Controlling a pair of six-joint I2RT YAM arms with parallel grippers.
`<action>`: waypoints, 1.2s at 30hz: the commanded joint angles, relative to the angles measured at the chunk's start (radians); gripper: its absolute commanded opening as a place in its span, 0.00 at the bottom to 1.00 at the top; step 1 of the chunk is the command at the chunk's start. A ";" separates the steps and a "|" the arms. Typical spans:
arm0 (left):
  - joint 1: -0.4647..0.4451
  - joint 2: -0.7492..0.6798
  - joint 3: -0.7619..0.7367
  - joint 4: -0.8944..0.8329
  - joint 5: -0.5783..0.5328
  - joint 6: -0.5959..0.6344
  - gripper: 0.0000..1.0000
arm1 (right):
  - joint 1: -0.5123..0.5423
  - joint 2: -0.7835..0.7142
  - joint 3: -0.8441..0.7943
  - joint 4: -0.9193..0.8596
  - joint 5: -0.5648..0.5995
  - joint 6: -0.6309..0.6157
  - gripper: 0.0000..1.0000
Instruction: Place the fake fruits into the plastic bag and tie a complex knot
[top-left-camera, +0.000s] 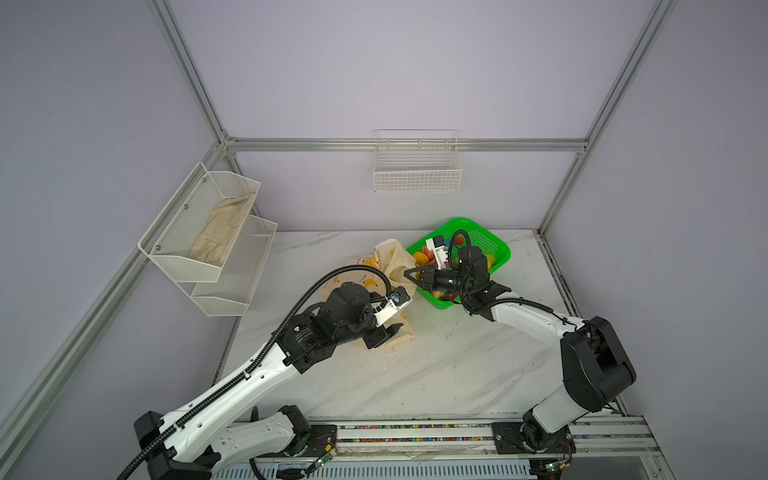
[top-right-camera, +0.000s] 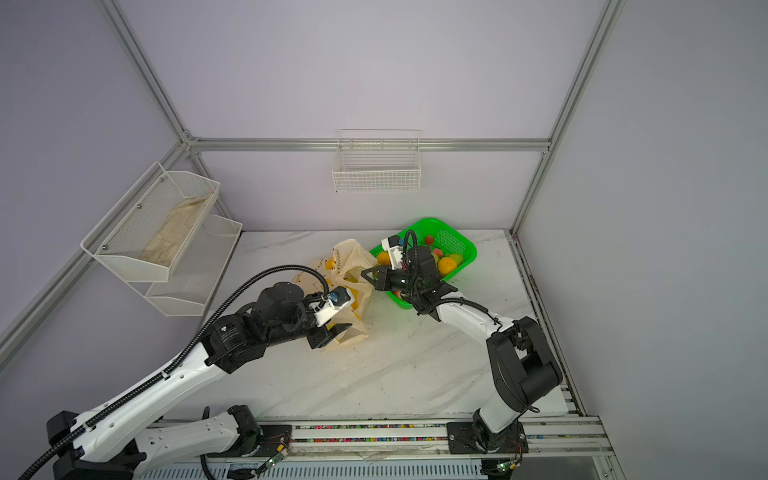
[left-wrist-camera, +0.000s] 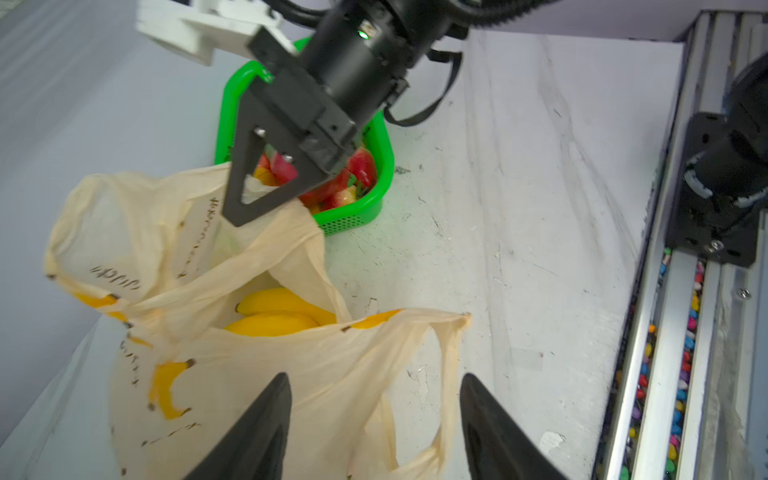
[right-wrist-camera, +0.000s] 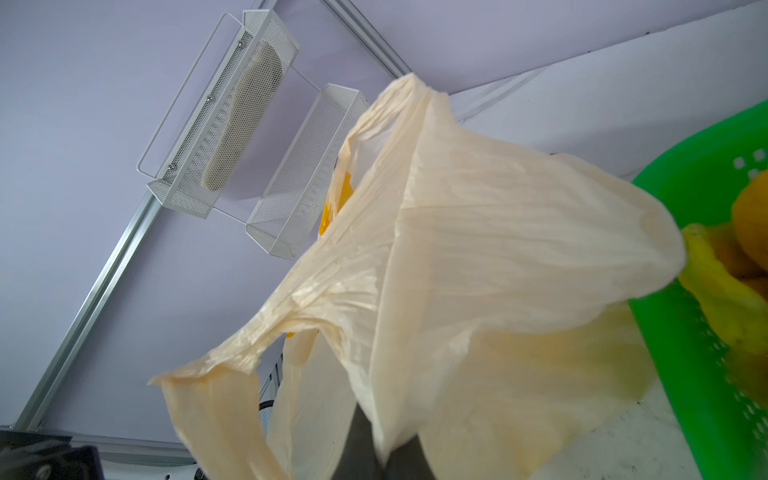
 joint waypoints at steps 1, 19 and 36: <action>-0.046 0.053 -0.012 -0.069 -0.049 0.116 0.61 | -0.010 0.010 0.029 0.010 -0.020 0.007 0.00; -0.059 0.201 -0.053 -0.057 -0.005 0.112 0.51 | -0.032 0.012 0.024 0.003 -0.027 -0.012 0.00; -0.059 0.134 -0.116 -0.075 0.072 0.167 0.46 | -0.039 0.026 0.036 -0.004 -0.029 -0.012 0.00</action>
